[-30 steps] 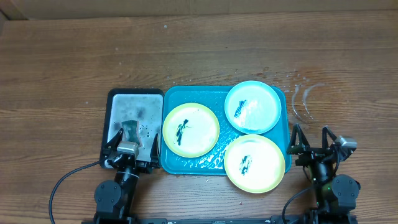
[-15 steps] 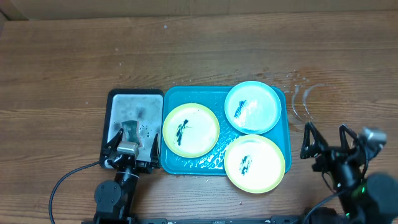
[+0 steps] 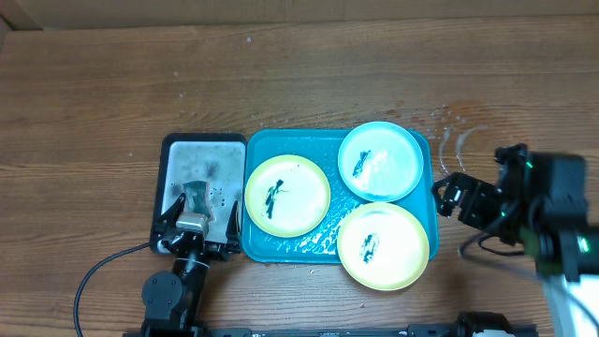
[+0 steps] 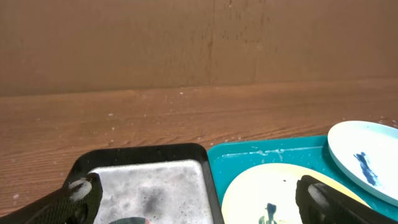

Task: Clean dirty plates on tray and stack at the side
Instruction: 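Move the right gripper over the teal tray toward the upper yellow plate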

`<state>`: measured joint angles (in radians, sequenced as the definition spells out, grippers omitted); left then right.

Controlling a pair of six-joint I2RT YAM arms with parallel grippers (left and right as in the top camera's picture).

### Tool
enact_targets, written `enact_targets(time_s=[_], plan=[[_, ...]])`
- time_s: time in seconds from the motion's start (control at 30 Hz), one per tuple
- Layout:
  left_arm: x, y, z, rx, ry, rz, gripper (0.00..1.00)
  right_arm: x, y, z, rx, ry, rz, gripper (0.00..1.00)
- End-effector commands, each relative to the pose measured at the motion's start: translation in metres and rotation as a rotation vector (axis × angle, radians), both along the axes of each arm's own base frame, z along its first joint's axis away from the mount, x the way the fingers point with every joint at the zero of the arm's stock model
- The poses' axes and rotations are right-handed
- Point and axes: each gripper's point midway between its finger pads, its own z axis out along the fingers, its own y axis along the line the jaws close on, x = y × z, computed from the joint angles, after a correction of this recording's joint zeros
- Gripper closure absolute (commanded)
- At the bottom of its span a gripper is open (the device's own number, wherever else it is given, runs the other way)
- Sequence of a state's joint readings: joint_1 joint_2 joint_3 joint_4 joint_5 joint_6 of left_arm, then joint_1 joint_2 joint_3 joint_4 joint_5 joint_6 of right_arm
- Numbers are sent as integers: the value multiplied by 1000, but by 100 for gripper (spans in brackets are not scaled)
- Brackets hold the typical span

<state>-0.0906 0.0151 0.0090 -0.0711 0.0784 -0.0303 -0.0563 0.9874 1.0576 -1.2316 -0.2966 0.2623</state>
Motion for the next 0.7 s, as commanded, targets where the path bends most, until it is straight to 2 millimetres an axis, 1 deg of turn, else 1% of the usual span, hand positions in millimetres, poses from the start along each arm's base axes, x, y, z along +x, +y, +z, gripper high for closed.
enact_targets(time_s=[0.0,0.1,0.13,0.23,0.33,0.47,0.57,0.67], plan=[[0,2,0,7,-7,6,0,1,4,-17,29,133,9,0],[0,2,0,8,-6,6,0,-1,15,-31,96,236,31,0],[0,2,0,8,-6,6,1,2,24,-36,155,275,48,0],[0,2,0,8,-6,6,0,1,34,-41,215,327,81,0],[0,2,0,8,-6,6,0,3,44,-39,272,315,135,1],[0,2,0,7,-7,6,0,12,45,-36,278,274,140,0],[0,2,0,7,-7,6,1,11,49,-34,307,276,146,0],[0,2,0,8,-6,6,0,10,49,-34,305,279,150,0]])
